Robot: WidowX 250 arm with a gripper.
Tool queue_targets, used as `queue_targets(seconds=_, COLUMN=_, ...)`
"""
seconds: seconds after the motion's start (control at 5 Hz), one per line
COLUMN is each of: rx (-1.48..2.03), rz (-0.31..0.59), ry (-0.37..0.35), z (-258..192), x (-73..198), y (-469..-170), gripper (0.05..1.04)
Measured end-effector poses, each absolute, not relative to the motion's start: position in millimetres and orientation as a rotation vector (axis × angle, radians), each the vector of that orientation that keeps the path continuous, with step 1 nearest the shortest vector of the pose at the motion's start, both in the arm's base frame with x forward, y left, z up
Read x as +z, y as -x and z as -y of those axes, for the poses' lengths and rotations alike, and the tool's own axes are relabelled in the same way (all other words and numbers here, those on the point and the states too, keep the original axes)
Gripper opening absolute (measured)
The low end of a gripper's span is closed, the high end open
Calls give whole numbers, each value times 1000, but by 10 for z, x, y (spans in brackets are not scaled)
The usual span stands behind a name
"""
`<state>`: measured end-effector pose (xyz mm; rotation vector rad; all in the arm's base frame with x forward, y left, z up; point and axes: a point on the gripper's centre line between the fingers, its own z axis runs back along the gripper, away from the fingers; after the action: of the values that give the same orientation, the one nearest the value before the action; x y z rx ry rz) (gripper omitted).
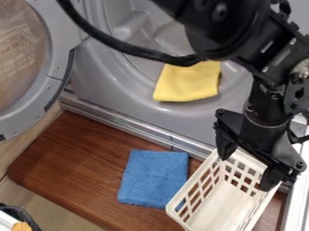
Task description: Move the blue object to the left corner of the table
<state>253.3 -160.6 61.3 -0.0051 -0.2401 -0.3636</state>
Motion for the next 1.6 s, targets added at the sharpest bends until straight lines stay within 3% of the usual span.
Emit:
queue_targets(seconds=0.2, rx=-358, rz=210, ry=-7, z=1582, x=524, y=-2496, gripper=999)
queue_targets(seconds=0.8, rx=-83, rz=144, ry=-95, z=731, x=386, y=-2503, gripper=999)
queue_targets(seconds=1.2, rx=90, rz=112, ry=-83, z=292, x=162, y=-2584, gripper=999)
queue_targets(seconds=1.6, rx=113, rz=63, ry=-26, z=348, x=-281, y=-2726, gripper=999)
